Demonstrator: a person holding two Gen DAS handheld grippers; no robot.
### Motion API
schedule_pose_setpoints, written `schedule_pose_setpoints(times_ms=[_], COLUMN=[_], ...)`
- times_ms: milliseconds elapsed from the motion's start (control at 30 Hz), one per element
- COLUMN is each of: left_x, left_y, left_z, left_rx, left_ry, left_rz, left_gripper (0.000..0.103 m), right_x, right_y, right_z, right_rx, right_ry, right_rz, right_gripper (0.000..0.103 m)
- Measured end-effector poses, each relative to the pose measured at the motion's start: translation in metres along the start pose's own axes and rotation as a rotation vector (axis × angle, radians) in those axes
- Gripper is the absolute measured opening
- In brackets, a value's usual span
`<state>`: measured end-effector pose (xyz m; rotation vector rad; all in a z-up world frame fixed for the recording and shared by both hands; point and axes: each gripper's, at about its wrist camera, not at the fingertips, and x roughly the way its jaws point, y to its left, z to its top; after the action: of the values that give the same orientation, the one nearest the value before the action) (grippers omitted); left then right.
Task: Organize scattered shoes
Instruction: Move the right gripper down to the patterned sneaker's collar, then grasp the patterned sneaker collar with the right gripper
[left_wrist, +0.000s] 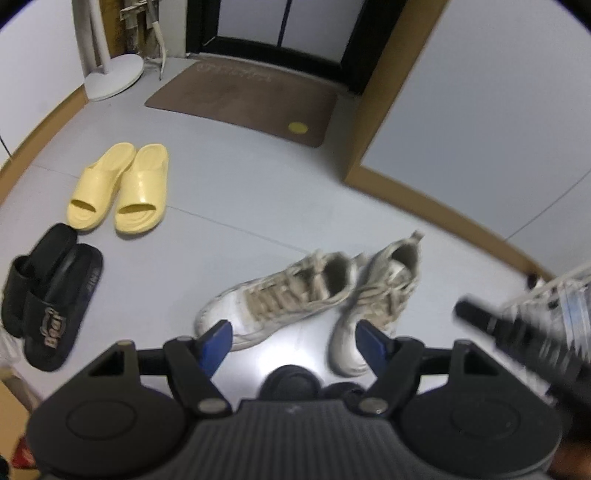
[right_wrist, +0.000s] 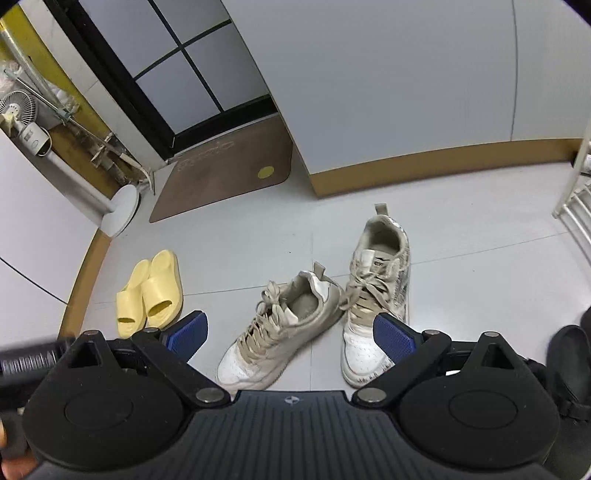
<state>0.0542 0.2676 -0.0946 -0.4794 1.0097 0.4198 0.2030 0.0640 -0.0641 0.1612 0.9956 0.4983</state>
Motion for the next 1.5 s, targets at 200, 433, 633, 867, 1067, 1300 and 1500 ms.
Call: schedule_pose_setpoints(times_ms=[200, 433, 633, 867, 1067, 1300, 1500], left_x=[0.006, -0.002, -0.002, -0.005, -0.016, -0.025, -0.035], left_y=[0.009, 0.016, 0.024, 0.037, 0.047, 0.024, 0.024], left_z=[0.006, 0.016, 0.023, 0.029, 0.040, 0.039, 0.044], left_rx=[0.023, 0.063, 0.081, 0.072, 0.041, 0.071, 0.044], left_ry=[0.000, -0.024, -0.034, -0.064, -0.081, -0.100, -0.111], left_rz=[0.023, 0.030, 0.084, 0.113, 0.115, 0.050, 0.018], left_gripper=[0.076, 0.076, 0.076, 0.076, 0.076, 0.080, 0.081], right_x=[0.032, 0.080, 0.123, 0.169, 0.194, 0.220, 0.241], right_y=[0.007, -0.015, -0.016, -0.018, -0.019, 0.004, 0.009], right_z=[0.015, 0.024, 0.009, -0.002, -0.037, -0.077, -0.082], right_rx=[-0.007, 0.025, -0.050, -0.120, -0.139, -0.103, -0.053], right_ry=[0.000, 0.037, 0.025, 0.109, 0.138, 0.175, 0.194], right_rz=[-0.020, -0.008, 0.120, 0.126, 0.076, 0.150, 0.120], right_gripper=[0.099, 0.099, 0.099, 0.093, 0.093, 0.093, 0.078])
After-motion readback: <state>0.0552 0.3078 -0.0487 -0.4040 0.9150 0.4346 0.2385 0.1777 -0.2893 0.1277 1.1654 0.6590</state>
